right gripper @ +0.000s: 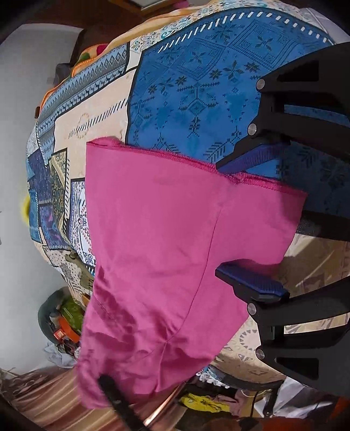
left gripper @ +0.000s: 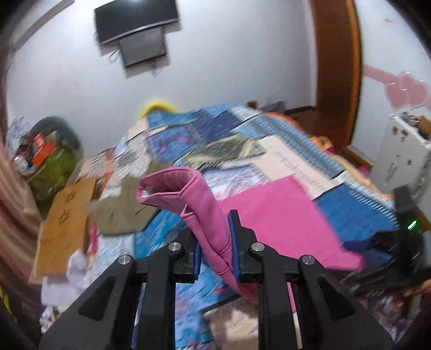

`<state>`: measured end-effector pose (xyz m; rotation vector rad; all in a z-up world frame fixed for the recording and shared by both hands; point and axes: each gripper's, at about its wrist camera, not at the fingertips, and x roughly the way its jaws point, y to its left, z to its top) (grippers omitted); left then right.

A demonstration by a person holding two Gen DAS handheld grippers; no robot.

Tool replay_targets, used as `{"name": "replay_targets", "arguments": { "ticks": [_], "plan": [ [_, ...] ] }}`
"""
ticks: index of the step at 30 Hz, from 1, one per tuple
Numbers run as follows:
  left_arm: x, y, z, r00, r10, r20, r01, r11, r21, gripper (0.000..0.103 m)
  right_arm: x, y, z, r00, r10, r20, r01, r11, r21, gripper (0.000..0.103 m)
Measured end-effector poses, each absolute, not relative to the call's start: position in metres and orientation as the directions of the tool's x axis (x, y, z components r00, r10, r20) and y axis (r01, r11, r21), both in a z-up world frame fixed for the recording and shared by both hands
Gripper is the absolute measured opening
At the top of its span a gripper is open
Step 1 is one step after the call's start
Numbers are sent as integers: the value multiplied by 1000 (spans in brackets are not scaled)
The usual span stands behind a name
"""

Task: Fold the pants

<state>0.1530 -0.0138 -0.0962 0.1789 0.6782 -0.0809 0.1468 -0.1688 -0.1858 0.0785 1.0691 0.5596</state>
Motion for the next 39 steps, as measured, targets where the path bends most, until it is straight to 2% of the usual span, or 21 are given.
{"name": "replay_targets", "arguments": {
  "ticks": [4,9,14,16,18,25,31,35,37,39],
  "plan": [
    [165,-37,-84,745,-165,-646,252,967,44,15,146,-171,-184,358,461,-812,-384,865,322,66],
    [187,-66,-97,641,-316,-700,355,930,-94,13,149,-194,-178,400,412,-819,-319,900,297,66],
    [205,-96,-123,545,-389,-743,398,900,-179,12,149,-222,-174,445,354,-823,-252,931,264,66],
    [204,-107,-132,543,-392,-743,417,894,-167,12,149,-232,-174,457,323,-829,-230,943,240,66],
    [199,-123,-140,558,-366,-745,443,890,-105,12,150,-240,-175,455,319,-831,-209,946,249,66],
    [196,-151,-166,485,-353,-800,510,858,-69,13,144,-246,-175,466,310,-829,-207,949,238,66],
    [194,-145,-160,443,-403,-801,520,843,-137,25,146,-245,-177,465,321,-825,-206,946,251,66],
    [195,-131,-139,511,-381,-770,499,862,-95,43,152,-248,-173,472,338,-814,-189,941,281,66],
    [201,-119,-128,570,-343,-747,473,880,-42,54,154,-250,-167,485,341,-805,-193,940,282,66],
    [213,-102,-119,623,-288,-727,428,904,8,70,156,-251,-163,499,338,-798,-192,941,278,66]
  ]
}}
